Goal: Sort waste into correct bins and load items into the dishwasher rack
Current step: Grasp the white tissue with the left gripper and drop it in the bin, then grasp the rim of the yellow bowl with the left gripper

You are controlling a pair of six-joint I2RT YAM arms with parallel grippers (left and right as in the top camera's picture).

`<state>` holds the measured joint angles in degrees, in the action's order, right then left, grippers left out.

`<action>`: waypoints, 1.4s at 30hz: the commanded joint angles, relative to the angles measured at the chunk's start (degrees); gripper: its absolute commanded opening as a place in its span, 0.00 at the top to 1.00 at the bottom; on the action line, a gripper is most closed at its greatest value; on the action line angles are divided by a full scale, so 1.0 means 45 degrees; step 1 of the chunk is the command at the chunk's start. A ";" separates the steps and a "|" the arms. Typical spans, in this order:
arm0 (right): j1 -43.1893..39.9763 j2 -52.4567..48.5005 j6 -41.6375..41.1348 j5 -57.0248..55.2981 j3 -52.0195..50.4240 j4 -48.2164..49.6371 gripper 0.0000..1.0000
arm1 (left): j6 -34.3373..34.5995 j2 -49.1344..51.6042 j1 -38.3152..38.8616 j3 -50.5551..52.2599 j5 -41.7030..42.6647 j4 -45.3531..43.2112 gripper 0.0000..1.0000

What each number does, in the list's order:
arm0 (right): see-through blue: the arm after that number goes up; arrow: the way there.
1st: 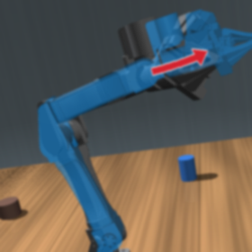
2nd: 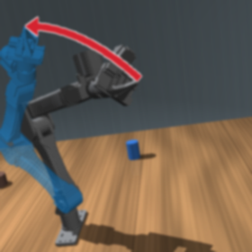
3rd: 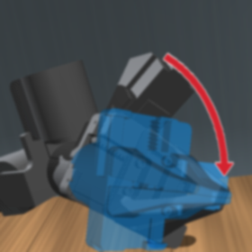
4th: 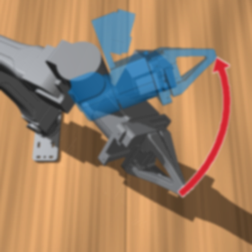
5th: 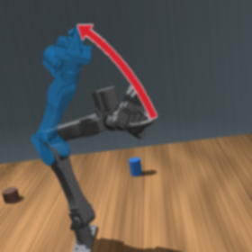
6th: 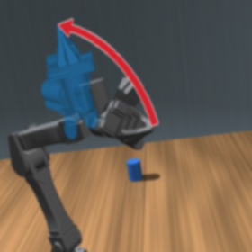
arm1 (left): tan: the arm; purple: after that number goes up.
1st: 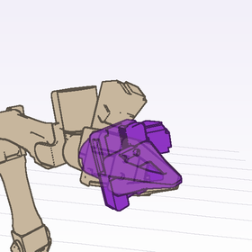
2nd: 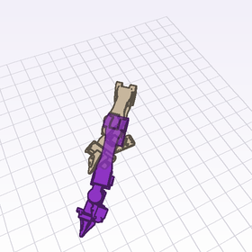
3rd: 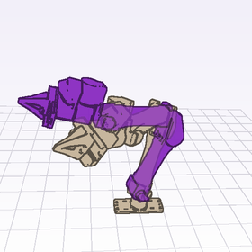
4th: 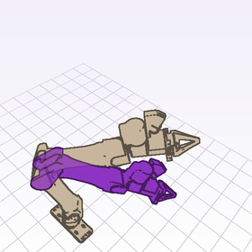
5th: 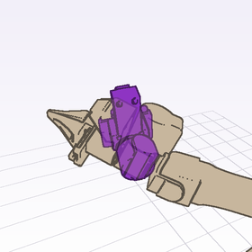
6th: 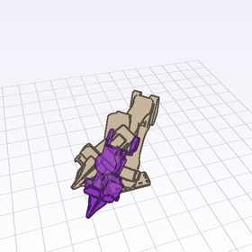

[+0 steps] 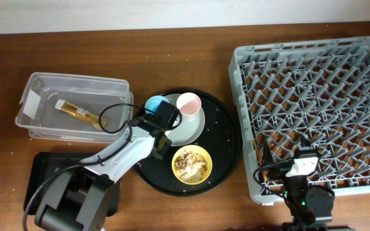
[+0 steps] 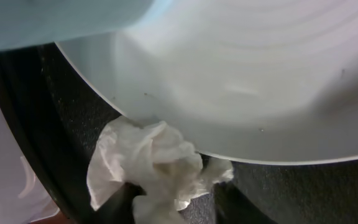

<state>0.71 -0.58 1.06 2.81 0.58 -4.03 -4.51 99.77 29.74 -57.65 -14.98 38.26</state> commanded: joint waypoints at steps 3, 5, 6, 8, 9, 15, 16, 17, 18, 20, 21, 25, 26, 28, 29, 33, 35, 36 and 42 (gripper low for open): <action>-0.0078 0.0083 -0.0112 0.0029 -0.0058 -0.0058 0.02 | 0.0243 0.0126 0.0024 -0.0029 0.0146 -0.0005 0.90; -0.0078 0.0083 -0.0112 0.0024 -0.0058 -0.0058 0.02 | 0.0335 0.0126 0.0024 -0.0029 0.0141 0.0126 0.99; -0.0078 0.0083 -0.0112 0.0029 -0.0058 -0.0058 0.02 | 0.0335 0.0126 0.0024 -0.0034 0.0136 0.0180 0.99; -0.0078 0.0083 -0.0112 0.0024 -0.0058 -0.0058 0.02 | 0.0529 0.0112 0.0024 -0.0034 0.0141 0.0767 0.99; -0.0078 0.0083 -0.0112 0.0029 -0.0058 -0.0058 0.02 | 0.0534 0.0112 0.0024 -0.0034 0.0141 0.1205 0.99; -0.0078 0.0083 -0.0112 0.0029 -0.0058 -0.0058 0.02 | 0.1501 -0.1370 0.0024 -0.0058 0.0146 0.2249 1.00; -0.0078 0.0083 -0.0112 0.0029 -0.0058 -0.0058 0.02 | 0.1734 -0.2273 0.0024 -0.0058 0.0141 0.2312 1.00; -0.0078 0.0083 -0.0112 0.0024 -0.0058 -0.0058 0.02 | 0.1880 -0.3172 0.0024 -0.0058 0.0146 0.2317 1.00; -0.0078 0.0083 -0.0112 0.0029 -0.0058 -0.0058 0.02 | 0.2254 -0.4163 0.0024 -0.0058 0.0141 0.2317 1.00; -0.0078 0.0083 -0.0112 0.0024 -0.0058 -0.0058 0.02 | 0.3259 -0.6377 0.0019 -0.0112 0.0141 0.2317 1.00; -0.0078 0.0083 -0.0112 0.0029 -0.0058 -0.0058 0.02 | 0.3691 -0.7393 -0.0092 -0.0291 0.0131 0.2317 0.99; -0.0078 0.0083 -0.0112 0.0024 -0.0058 -0.0058 0.02 | 0.3861 -0.8349 -0.3065 -0.0811 0.0243 0.1685 0.99; -0.0078 0.0083 -0.0112 0.0029 -0.0058 -0.0058 0.02 | 0.3852 -0.8155 -0.3721 -0.0811 0.0641 0.1438 0.99; -0.0078 0.0083 -0.0112 0.0024 -0.0058 -0.0058 0.02 | 0.3857 -0.6946 -0.5333 -0.0811 0.1885 0.0199 1.00; -0.0078 0.0083 -0.0112 0.0024 -0.0058 -0.0058 0.02 | 0.3852 -0.6358 -0.5663 -0.0811 0.2025 -0.0330 0.99; -0.0078 0.0083 -0.0112 0.0024 -0.0058 -0.0058 0.02 | 0.3852 -0.3706 -0.5911 -0.0811 0.2050 -0.1987 0.88; -0.0078 0.0083 -0.0112 0.0029 -0.0058 -0.0058 0.02 | 0.3842 -0.3575 -0.5911 -0.0840 0.2001 -0.2191 0.02; -0.0078 0.0083 -0.0112 0.0029 -0.0058 -0.0058 0.02 | 0.3740 -0.3847 -0.5911 -0.0933 0.2006 -0.2234 0.01; -0.0078 0.0083 -0.0112 0.0024 -0.0058 -0.0058 0.02 | 0.4493 -0.7975 -0.4823 -0.0991 0.4935 0.1277 0.01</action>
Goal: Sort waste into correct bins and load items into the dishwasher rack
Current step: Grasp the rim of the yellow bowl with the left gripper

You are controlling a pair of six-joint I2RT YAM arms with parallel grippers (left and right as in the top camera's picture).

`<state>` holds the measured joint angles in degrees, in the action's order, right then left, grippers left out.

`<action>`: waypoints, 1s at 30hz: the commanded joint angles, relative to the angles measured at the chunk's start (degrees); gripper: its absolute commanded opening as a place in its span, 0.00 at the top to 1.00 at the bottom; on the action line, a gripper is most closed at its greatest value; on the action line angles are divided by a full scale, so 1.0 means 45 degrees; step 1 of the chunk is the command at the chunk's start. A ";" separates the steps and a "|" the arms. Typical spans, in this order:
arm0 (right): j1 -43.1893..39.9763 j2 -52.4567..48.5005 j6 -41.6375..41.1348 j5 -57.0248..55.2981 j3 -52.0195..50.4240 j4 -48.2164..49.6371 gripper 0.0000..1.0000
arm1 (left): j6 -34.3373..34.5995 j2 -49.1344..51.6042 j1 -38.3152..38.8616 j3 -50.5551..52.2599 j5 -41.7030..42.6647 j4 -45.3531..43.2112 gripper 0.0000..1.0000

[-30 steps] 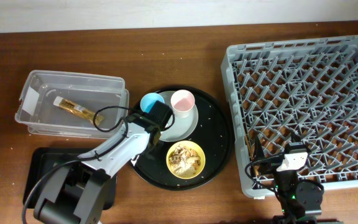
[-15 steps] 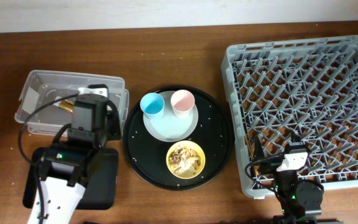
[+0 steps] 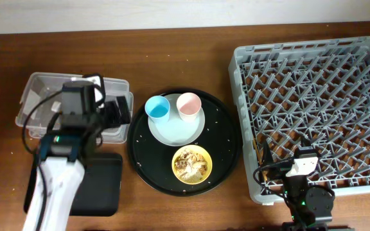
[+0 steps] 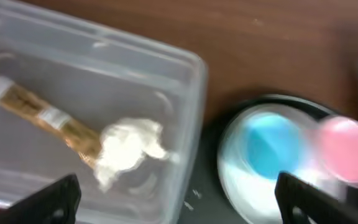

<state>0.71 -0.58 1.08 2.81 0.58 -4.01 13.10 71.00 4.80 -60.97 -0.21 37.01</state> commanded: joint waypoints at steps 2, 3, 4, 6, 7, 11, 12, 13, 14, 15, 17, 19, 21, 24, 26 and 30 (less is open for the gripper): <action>-0.0078 0.0083 -0.0117 0.0024 -0.0058 -0.0063 0.02 | 0.0952 -0.2273 0.1841 -0.0248 0.2526 0.3322 0.01; -0.0078 0.0083 -0.0117 0.0024 -0.0058 -0.0063 0.02 | 0.1010 -0.2307 0.2618 -0.0248 0.3099 0.4085 0.01; -0.0078 0.0083 -0.0117 0.0024 -0.0058 -0.0063 0.02 | 0.1467 -0.2259 0.3376 -0.0204 0.3196 0.4444 0.01; -0.0078 0.0083 -0.0117 0.0029 -0.0058 -0.0063 0.02 | 0.2667 -0.1826 0.5702 -0.0194 0.3186 0.3929 0.01; -0.0078 0.0083 -0.0117 0.0024 -0.0058 -0.0063 0.02 | 0.3007 -0.1530 0.6674 -0.0194 0.3060 0.3177 0.01; -0.0078 0.0083 -0.0117 0.0029 -0.0058 -0.0063 0.02 | 0.4425 0.0534 0.9360 -0.0194 0.2273 0.1209 0.01; -0.0078 0.0083 -0.0117 0.0029 -0.0058 -0.0063 0.02 | 0.4420 0.1122 0.9714 -0.0194 0.2021 0.0913 0.01; -0.0078 0.0083 -0.0117 0.0024 -0.0058 -0.0063 0.01 | 0.4420 0.1846 0.9976 -0.0194 0.1341 0.0729 0.01; -0.0078 0.0083 -0.0117 0.0029 -0.0058 -0.0063 0.02 | 0.4420 0.2521 1.0040 -0.0194 0.0942 0.0466 0.01; -0.0078 0.0083 -0.0117 0.0029 -0.0058 -0.0063 0.02 | 0.4420 0.3016 1.0044 -0.0194 0.0952 0.0010 0.00; -0.0078 0.0083 -0.0117 0.0029 -0.0058 -0.0063 0.02 | 0.4425 0.3803 1.0044 -0.0194 0.0952 -0.0661 0.01; -0.0078 0.0083 -0.0117 0.0029 -0.0058 -0.0063 0.02 | 0.4425 0.4313 1.0074 -0.0194 0.0967 -0.1180 0.23; -0.0078 0.0083 -0.0117 0.0029 -0.0058 -0.0063 0.02 | 0.4420 0.4813 1.0176 -0.0194 0.0937 -0.1239 0.42; -0.0078 0.0083 -0.0117 0.0024 -0.0058 -0.0063 0.02 | 0.4425 0.5532 1.0190 -0.0194 0.0991 -0.1710 0.59; -0.0078 0.0083 -0.0117 0.0029 -0.0058 -0.0063 0.01 | 0.4425 0.5722 1.0185 -0.0194 0.1098 -0.1700 0.62; -0.0078 0.0083 -0.0117 0.0029 -0.0058 -0.0063 0.02 | 0.4425 0.5722 1.0851 -0.0194 0.1171 -0.1574 0.66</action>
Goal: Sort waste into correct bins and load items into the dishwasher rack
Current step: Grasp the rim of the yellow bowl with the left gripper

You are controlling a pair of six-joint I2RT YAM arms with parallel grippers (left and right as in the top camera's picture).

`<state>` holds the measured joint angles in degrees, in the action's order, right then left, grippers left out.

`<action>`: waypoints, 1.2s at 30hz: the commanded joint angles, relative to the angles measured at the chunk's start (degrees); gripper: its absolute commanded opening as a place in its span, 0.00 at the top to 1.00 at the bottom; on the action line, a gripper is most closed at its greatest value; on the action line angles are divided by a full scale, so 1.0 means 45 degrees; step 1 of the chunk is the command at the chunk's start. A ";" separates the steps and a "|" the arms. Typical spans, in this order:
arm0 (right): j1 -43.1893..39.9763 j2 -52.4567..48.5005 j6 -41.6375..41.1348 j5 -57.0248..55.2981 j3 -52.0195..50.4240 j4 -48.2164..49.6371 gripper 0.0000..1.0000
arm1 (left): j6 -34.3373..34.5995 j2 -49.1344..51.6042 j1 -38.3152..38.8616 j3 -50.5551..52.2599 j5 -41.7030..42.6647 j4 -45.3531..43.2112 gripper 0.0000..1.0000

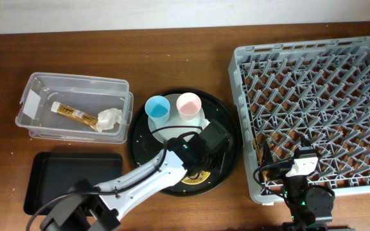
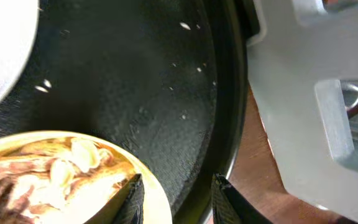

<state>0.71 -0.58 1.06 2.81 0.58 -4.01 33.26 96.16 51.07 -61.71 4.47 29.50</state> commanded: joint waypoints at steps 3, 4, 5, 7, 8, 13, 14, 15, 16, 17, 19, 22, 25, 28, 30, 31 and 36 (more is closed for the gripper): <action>-0.0078 0.0083 -0.0112 0.0029 -0.0058 -0.0063 0.02 | 0.0529 0.0136 0.1069 -0.0024 -0.1341 0.0937 0.73; -0.0078 0.0083 -0.0112 0.0024 -0.0058 -0.0063 0.02 | 0.0529 0.0136 0.1054 -0.0024 -0.1336 0.0937 0.73; -0.0078 0.0083 -0.0112 0.0024 -0.0058 -0.0063 0.02 | 0.0529 0.0131 0.1054 -0.0024 -0.1345 0.0933 0.72; -0.0078 0.0083 -0.0112 0.0029 -0.0058 -0.0063 0.02 | 0.0525 0.0131 0.1054 -0.0024 -0.1763 0.0937 0.72; -0.0078 0.0083 -0.0112 0.0029 -0.0058 -0.0063 0.02 | 0.0529 0.0136 0.1054 -0.0024 -0.2006 0.0913 0.72; -0.0078 0.0083 -0.0112 0.0029 -0.0058 -0.0063 0.02 | 0.0529 0.0952 0.1117 -0.0024 -0.1481 0.0860 0.72; -0.0078 0.0083 -0.0112 0.0024 -0.0058 -0.0063 0.02 | 0.0525 0.1039 0.1117 -0.0024 -0.1481 0.0879 0.72; -0.0078 0.0083 -0.0112 0.0024 -0.0058 -0.0063 0.02 | 0.0520 0.1069 0.1117 -0.0019 -0.1501 0.0913 0.72; -0.0078 0.0083 -0.0112 0.0029 -0.0058 -0.0063 0.02 | 0.0520 0.1098 0.1117 -0.0019 -0.1525 0.0986 0.72; -0.0078 0.0083 -0.0112 0.0024 -0.0058 -0.0063 0.02 | 0.0520 0.1141 0.1117 -0.0019 -0.1520 0.1025 0.73; -0.0078 0.0083 -0.0112 0.0029 -0.0058 -0.0063 0.02 | 0.0520 0.1146 0.1117 -0.0019 -0.1525 0.1039 0.91; -0.0078 0.0083 -0.0112 0.0024 -0.0058 -0.0063 0.02 | 0.0520 0.1146 0.1117 -0.0019 -0.1520 0.1039 0.93; -0.0078 0.0083 -0.0112 0.0029 -0.0058 -0.0063 0.02 | 0.0515 0.1141 0.1117 -0.0024 -0.1637 0.1273 0.99; -0.0078 0.0083 -0.0112 0.0029 -0.0058 -0.0063 0.02 | 0.0413 0.1035 0.1098 -0.0083 -0.1967 0.1360 0.99; -0.0078 0.0083 -0.0112 0.0024 -0.0058 -0.0063 0.02 | -0.0471 0.0481 0.1015 -0.0087 -0.1967 0.1608 0.99; -0.0078 0.0083 -0.0112 0.0029 -0.0058 -0.0063 0.01 | -0.0797 0.0078 0.0908 -0.0092 -0.1962 0.1705 1.00; -0.0078 0.0083 -0.0112 0.0024 -0.0058 -0.0063 0.02 | -0.0801 -0.2783 -0.1030 -0.0097 -0.1855 0.4226 1.00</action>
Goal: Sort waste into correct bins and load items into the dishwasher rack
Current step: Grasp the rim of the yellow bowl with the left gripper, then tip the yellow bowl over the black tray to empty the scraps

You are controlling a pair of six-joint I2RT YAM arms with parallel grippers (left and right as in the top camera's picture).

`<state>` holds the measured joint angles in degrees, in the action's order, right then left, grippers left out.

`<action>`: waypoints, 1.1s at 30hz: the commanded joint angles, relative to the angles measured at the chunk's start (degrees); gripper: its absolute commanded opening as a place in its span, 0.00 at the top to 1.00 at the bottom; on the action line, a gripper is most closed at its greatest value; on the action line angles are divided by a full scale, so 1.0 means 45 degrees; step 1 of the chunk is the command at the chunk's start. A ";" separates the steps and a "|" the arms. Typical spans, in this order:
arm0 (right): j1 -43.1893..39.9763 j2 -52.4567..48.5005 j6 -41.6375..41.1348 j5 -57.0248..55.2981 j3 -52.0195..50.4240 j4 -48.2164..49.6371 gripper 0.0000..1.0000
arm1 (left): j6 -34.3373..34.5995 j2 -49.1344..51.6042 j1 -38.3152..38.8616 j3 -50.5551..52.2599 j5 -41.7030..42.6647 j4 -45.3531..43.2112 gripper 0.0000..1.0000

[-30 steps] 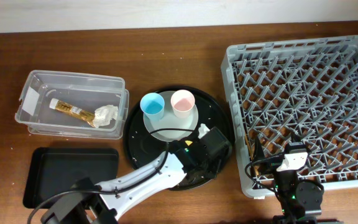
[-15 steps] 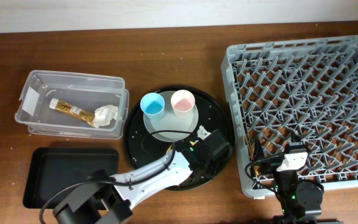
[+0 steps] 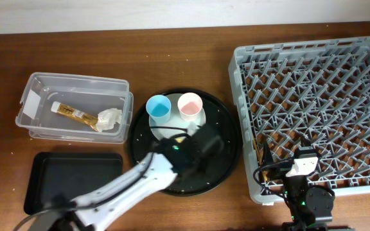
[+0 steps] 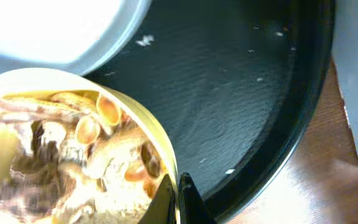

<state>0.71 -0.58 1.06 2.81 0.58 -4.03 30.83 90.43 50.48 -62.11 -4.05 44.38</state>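
A yellow bowl (image 4: 73,149) of food scraps sits on the round black tray (image 4: 241,93), next to the white plate (image 4: 73,31). My left gripper (image 4: 176,186) is shut on the bowl's right rim, one finger inside and one outside. In the overhead view my left arm hides the bowl. A blue cup (image 3: 157,106) and a pink cup (image 3: 188,103) stand on the plate (image 3: 166,128). My right gripper (image 3: 264,157) rests at the front left corner of the grey dishwasher rack (image 3: 313,109); how its jaws stand does not show.
A clear bin (image 3: 37,90) at the left holds a crumpled tissue (image 3: 108,117) and a brown wrapper (image 3: 76,113). A black rectangular tray (image 3: 69,173) lies in front of it. Brown table shows between the round tray and the rack.
My left gripper stood open astride the yellow bowl's rim; now its jaws are shut on that rim. The right arm has not moved.
My left gripper was at a crumpled tissue beside the plate on the round tray. Then it was open over the clear bin with the tissue lying inside. Then it stood open at the yellow bowl's rim, and now grips it.
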 commanded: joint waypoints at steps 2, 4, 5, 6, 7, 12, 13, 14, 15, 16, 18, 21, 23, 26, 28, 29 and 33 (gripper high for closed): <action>-0.0078 0.0083 -0.0112 0.0024 -0.0058 -0.0058 0.01 | -0.0612 -0.3157 -0.2259 -0.0010 0.0214 0.2322 1.00; -0.0078 0.0083 -0.0112 0.0024 -0.0058 -0.0058 0.02 | -0.1447 -0.4444 -0.3721 -0.0005 0.1277 0.3157 1.00; -0.0078 0.0083 -0.0112 0.0024 -0.0058 -0.0058 0.02 | -0.1967 -0.4969 -0.4673 -0.0005 0.1622 0.3463 1.00; -0.0078 0.0083 -0.0112 0.0024 -0.0058 -0.0058 0.02 | -0.2414 -0.5367 -0.5838 -0.0005 0.2103 0.3667 1.00; -0.0078 0.0083 -0.0112 0.0024 -0.0058 -0.0058 0.02 | -0.3201 -0.5620 -0.7257 0.0005 0.3245 0.3779 1.00; -0.0078 0.0083 -0.0112 0.0029 -0.0058 -0.0058 0.02 | -0.6246 -0.5727 -1.3707 0.0967 0.7572 0.3662 1.00; -0.0078 0.0083 -0.0112 0.0029 -0.0058 -0.0058 0.02 | -0.6917 -0.5727 -1.4897 0.1433 0.8524 0.3560 0.99; -0.0078 0.0083 -0.0112 0.0029 -0.0058 -0.0058 0.02 | -0.7655 -0.5722 -1.6198 0.2035 0.9530 0.3424 1.00; -0.0078 0.0083 -0.0112 0.0029 -0.0058 -0.0058 0.02 | -0.8228 -0.5722 -1.7320 0.2628 1.0414 0.3201 1.00; -0.0078 0.0083 -0.0112 0.0024 -0.0058 -0.0058 0.02 | -0.9054 -0.5722 -1.8899 0.3487 1.1696 0.2837 1.00; -0.0078 0.0083 -0.0112 0.0024 -0.0058 -0.0058 0.02 | -1.0137 -0.5702 -2.1172 0.4566 1.3726 0.2628 1.00; -0.0078 0.0083 -0.0112 0.0024 -0.0058 -0.0058 0.02 | -1.0540 -0.5693 -2.3999 0.5595 1.5650 0.2623 1.00; -0.0078 0.0083 -0.0112 0.0029 -0.0058 -0.0058 0.02 | -1.0535 -0.5693 -2.5121 0.5654 1.6203 0.2628 1.00; -0.0078 0.0083 -0.0112 0.0024 -0.0058 -0.0058 0.02 | -1.0530 -0.5309 -2.5927 0.5654 1.6825 0.2628 1.00; -0.0078 0.0083 -0.0112 0.0029 -0.0058 -0.0058 0.02 | -1.0389 -0.4687 -2.6097 0.5654 1.6980 0.2623 1.00; -0.0078 0.0083 -0.0112 0.0029 -0.0058 -0.0058 0.02 | -1.0394 -0.4245 -2.6262 0.5654 1.7170 0.2574 1.00; -0.0078 0.0083 -0.0112 0.0029 -0.0058 -0.0058 0.02 | -1.0506 -0.1559 -2.6476 0.5654 1.8481 0.2458 1.00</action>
<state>0.71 -0.58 1.06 2.81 0.58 -4.01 -15.27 79.00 -68.29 -36.95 74.24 55.86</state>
